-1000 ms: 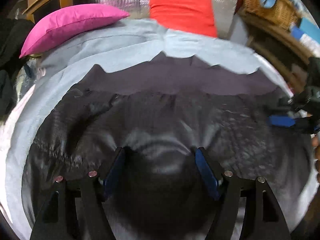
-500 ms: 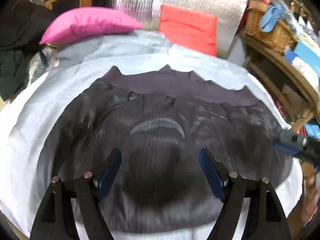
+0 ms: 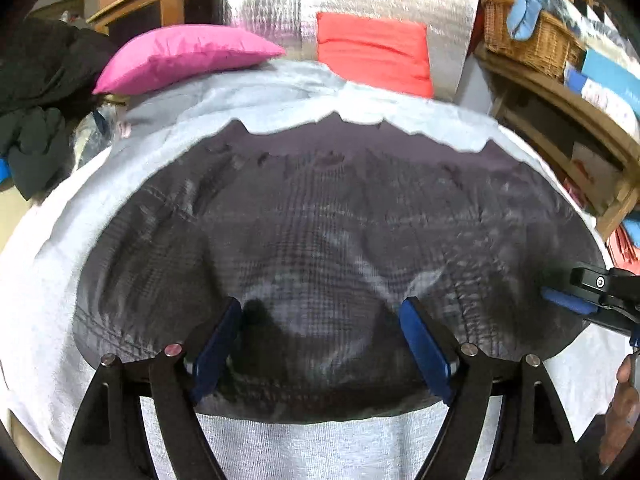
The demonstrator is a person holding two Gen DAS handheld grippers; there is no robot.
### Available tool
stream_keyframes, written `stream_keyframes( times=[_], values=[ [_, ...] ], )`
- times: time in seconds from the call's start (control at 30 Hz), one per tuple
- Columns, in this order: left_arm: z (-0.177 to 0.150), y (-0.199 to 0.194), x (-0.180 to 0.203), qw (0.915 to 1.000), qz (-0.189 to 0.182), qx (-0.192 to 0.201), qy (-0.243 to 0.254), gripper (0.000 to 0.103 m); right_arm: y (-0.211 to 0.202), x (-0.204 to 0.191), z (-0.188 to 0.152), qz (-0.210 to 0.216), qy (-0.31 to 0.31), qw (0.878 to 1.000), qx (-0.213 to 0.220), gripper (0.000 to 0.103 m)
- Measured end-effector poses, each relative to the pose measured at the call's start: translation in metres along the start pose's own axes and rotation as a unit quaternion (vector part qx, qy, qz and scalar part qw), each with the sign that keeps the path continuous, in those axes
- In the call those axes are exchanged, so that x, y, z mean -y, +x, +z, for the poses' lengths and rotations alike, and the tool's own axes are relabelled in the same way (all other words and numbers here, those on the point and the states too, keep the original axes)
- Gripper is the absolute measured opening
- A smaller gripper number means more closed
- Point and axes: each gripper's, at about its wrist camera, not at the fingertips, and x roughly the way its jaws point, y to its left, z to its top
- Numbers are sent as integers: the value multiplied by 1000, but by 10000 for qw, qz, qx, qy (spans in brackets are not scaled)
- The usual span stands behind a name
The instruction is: Fold large clothes
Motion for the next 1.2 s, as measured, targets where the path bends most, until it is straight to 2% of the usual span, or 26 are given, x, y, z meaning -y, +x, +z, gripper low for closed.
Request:
stream_keyframes(
  times=[0.1, 0.23, 0.37, 0.43, 0.47, 0.53, 0.57, 0.67, 0.77, 0.83, 0.87, 0.9, 0.97, 1.07, 1.2],
  values=[
    [-6, 18, 5, 9994, 174, -224, 220, 83, 0, 5, 1, -65, 51, 9999, 89, 69],
    [1, 2, -5, 10000, 61, -25, 20, 83, 7, 16, 5, -30, 296, 9995, -49, 69],
    [2, -20, -41, 9977, 421, 429, -316, 83, -18, 14, 17, 49, 241, 9992, 316, 69],
    [-2, -17, -68, 9946, 726, 405, -623, 83, -32, 24, 22, -38, 305, 9983, 505, 69],
    [-5, -10, -79, 9935, 823, 233, -757, 83, -37, 31, 23, -123, 355, 9976, 573, 69],
    [-13, 8, -99, 9921, 849, -107, -921, 84, -41, 53, 23, -313, 574, 9959, 626, 69],
    [-15, 11, -102, 9924, 836, -119, -895, 85, -41, 64, 23, -335, 729, 9949, 615, 69],
    [-15, 9, -101, 9932, 870, -37, -773, 86, -38, 84, 23, -10, 1016, 9930, 596, 69],
    [-15, -6, -106, 9919, 843, 81, -952, 85, -45, 77, 26, -123, 999, 9930, 625, 69],
    [-18, -17, -114, 9889, 913, 310, -1133, 85, -57, 71, 26, -108, 891, 9927, 809, 69],
    [-20, -17, -119, 9874, 971, 287, -1219, 85, -62, 71, 25, -143, 861, 9922, 893, 69],
    [-23, -9, -125, 9863, 1012, 101, -1297, 85, -68, 74, 22, -239, 891, 9908, 987, 70],
    [-26, 7, -135, 9855, 813, -227, -1473, 87, -68, 90, 19, -316, 1112, 9889, 937, 71],
    [-24, -6, -139, 9833, 822, -95, -1619, 87, -65, 100, 18, -165, 1290, 9876, 879, 71],
    [-24, -23, -137, 9845, 887, 182, -1500, 87, -88, 82, 19, -189, 983, 9874, 1225, 71]
  ],
)
